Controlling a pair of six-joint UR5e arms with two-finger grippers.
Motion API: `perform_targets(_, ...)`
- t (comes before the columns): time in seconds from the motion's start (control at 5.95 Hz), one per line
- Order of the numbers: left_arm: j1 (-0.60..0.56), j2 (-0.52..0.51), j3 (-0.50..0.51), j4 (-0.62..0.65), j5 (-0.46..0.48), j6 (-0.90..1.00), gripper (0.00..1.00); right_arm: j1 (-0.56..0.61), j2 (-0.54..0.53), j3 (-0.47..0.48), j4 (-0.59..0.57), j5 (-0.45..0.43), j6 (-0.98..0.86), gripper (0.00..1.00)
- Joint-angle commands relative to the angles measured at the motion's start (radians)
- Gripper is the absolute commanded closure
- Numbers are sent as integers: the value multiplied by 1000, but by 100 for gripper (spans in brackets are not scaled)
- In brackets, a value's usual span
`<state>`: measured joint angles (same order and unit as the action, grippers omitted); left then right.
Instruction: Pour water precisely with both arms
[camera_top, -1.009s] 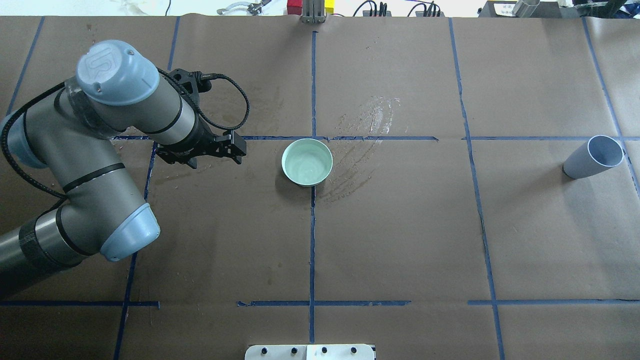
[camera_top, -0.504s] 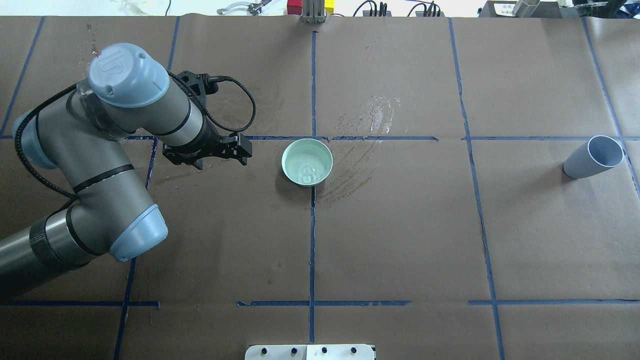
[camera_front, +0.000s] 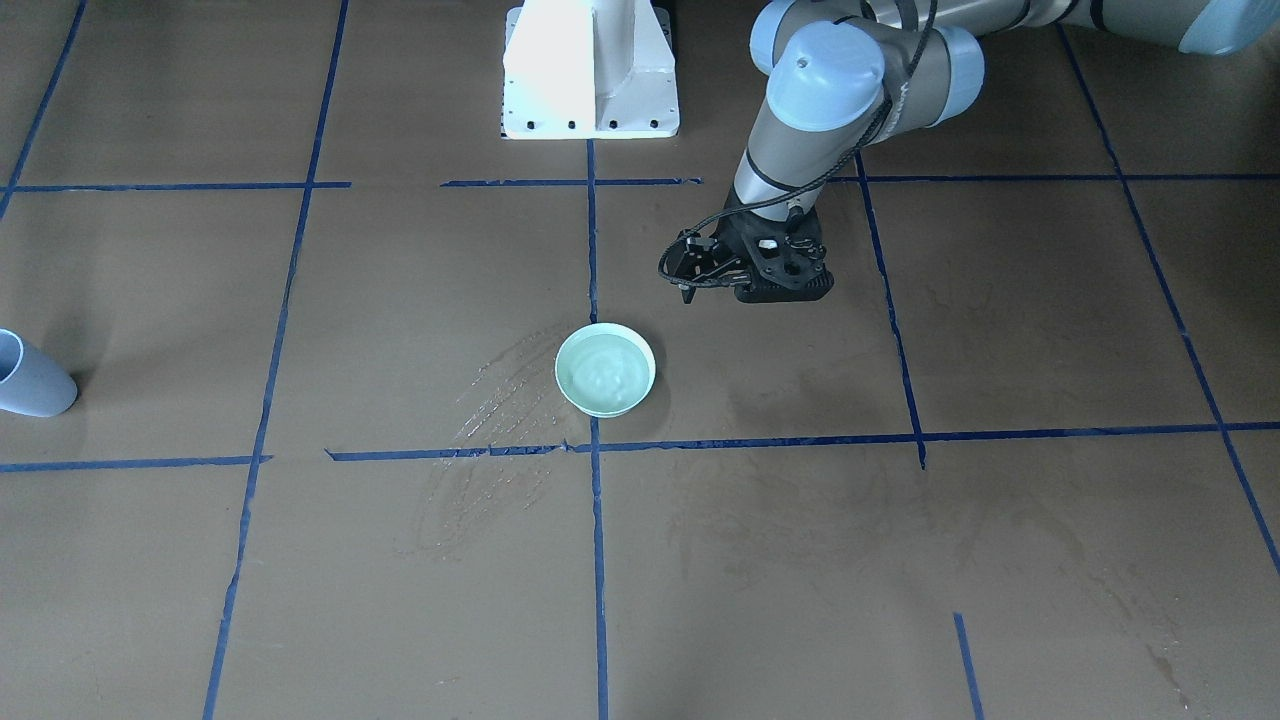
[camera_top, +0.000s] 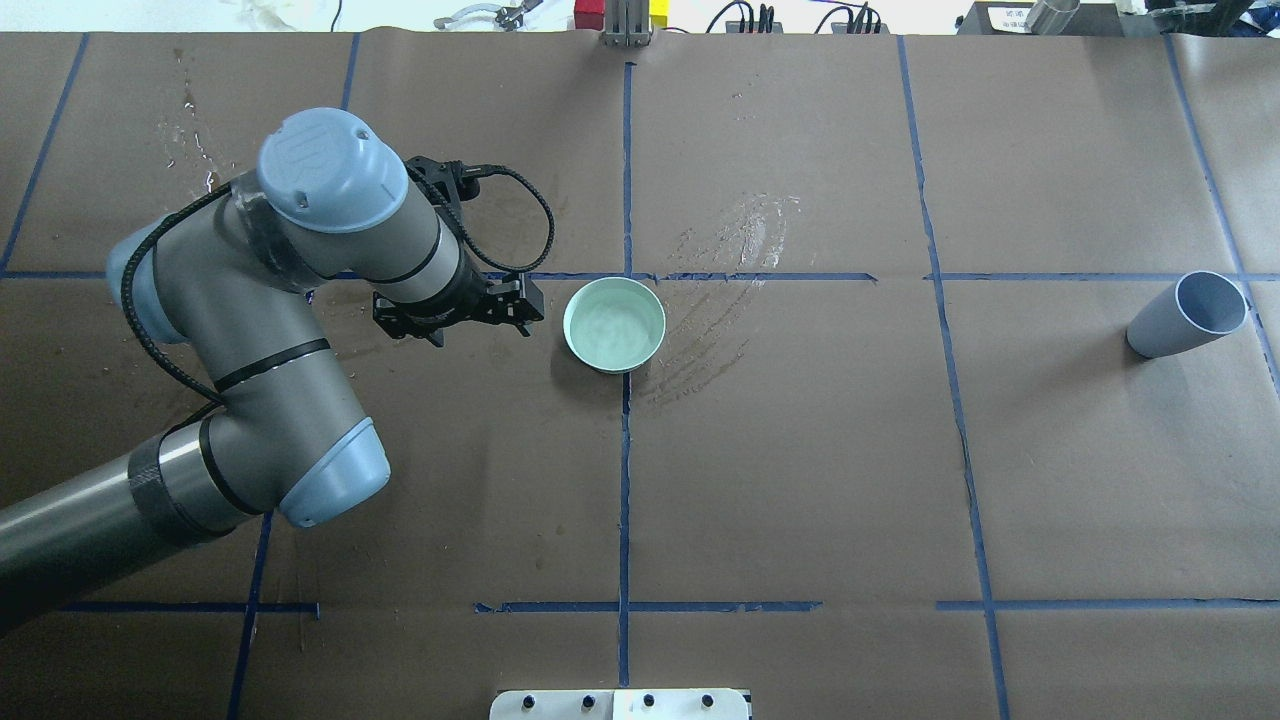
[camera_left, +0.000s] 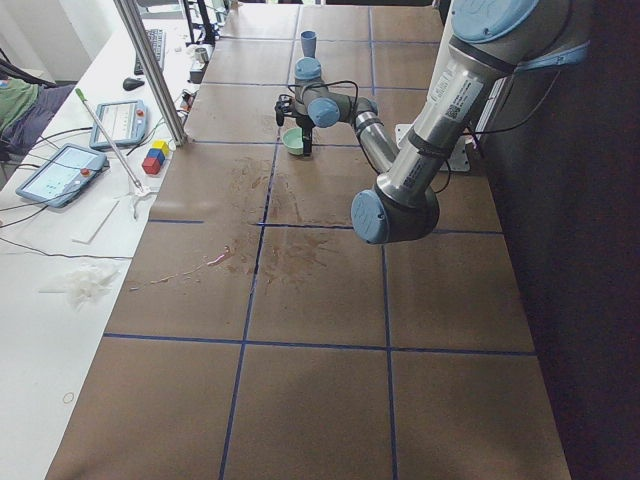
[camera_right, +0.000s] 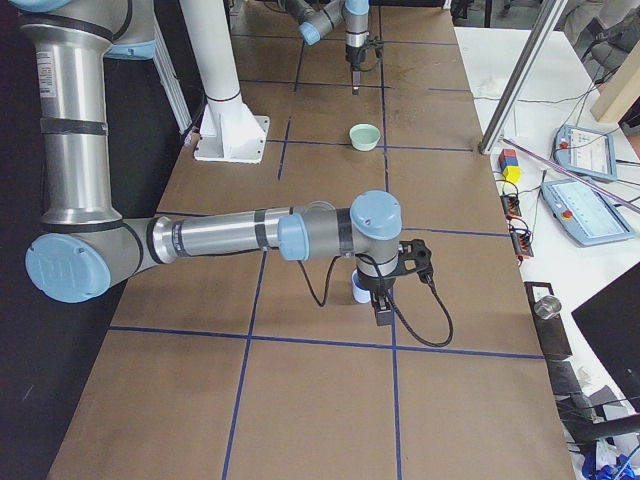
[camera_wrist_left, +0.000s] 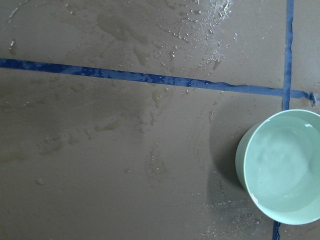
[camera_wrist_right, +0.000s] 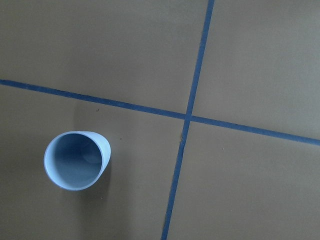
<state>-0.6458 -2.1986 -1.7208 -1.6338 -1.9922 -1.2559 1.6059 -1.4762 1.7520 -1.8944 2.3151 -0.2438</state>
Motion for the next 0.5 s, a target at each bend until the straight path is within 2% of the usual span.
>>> perform_targets(0.0, 9, -47, 114, -125, 12, -103, 0, 2, -1, 1, -38, 1, -22, 0)
perform_targets(0.17, 9, -50, 166, -205, 12, -161, 0, 2, -3, 0, -38, 0, -22, 0)
perform_targets(0.34, 11, -81, 212, -219, 12, -171, 0, 0, -4, 1, -38, 0, -22, 0)
